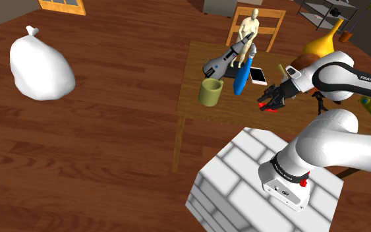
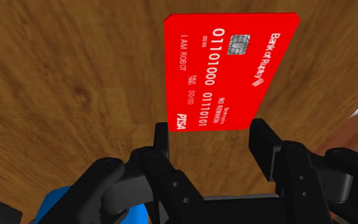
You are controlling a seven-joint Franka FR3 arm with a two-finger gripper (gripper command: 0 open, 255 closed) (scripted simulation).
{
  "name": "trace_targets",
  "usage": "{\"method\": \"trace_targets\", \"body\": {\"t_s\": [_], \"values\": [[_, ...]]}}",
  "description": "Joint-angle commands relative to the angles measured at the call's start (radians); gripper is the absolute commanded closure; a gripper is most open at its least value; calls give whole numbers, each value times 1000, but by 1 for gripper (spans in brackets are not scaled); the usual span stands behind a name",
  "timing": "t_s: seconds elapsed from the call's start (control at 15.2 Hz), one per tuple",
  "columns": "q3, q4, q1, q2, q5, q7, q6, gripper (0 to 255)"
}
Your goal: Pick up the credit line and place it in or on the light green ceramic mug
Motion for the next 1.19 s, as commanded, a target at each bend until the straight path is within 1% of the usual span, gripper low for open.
{"method": "trace_targets", "body": {"t_s": [0.0, 0.53, 1.12], "values": [[27, 10, -1, -18, 16, 9, -26, 255], [146, 62, 6, -93, 98, 59, -140, 255], [260, 140, 39, -140, 182, 111, -246, 255]]}}
